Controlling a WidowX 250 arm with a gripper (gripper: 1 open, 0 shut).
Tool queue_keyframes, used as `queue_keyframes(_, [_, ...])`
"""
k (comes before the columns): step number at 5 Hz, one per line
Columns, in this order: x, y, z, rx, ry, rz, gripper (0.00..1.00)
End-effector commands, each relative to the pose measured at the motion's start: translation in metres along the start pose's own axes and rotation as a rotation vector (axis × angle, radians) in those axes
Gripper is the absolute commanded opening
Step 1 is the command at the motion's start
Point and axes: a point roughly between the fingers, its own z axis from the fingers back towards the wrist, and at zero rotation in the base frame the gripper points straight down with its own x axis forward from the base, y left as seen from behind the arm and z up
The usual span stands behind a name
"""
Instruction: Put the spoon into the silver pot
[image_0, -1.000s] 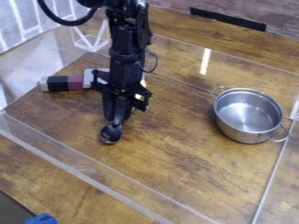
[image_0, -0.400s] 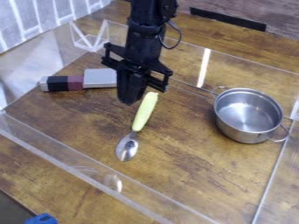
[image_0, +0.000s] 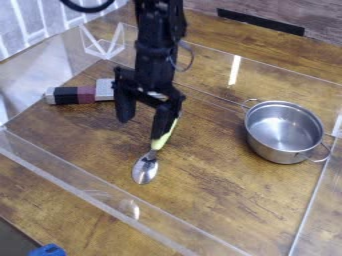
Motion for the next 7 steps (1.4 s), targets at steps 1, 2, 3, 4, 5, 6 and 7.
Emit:
queue_keyframes(1, [0.003,0.000,0.000,-0.022,-0.042,0.045,1.00])
queue_keyframes(2, [0.008,-0.005,-0.001,-0.044,-0.030,0.128,1.00])
queue_keyframes(3, [0.014,-0.007,0.004,-0.061,-0.028,0.208,0.00])
queue_keyframes(4, [0.011,-0.010,0.008,-0.062,-0.031,0.188,0.00])
queue_keyframes(5, [0.011,-0.007,0.012,-0.066,-0.032,0.215,0.00])
queue_keyframes(6, [0.010,-0.004,0.016,-0.071,-0.034,0.244,0.00])
queue_keyframes(7, [0.007,-0.009,0.031,-0.075,-0.039,0.250,0.00])
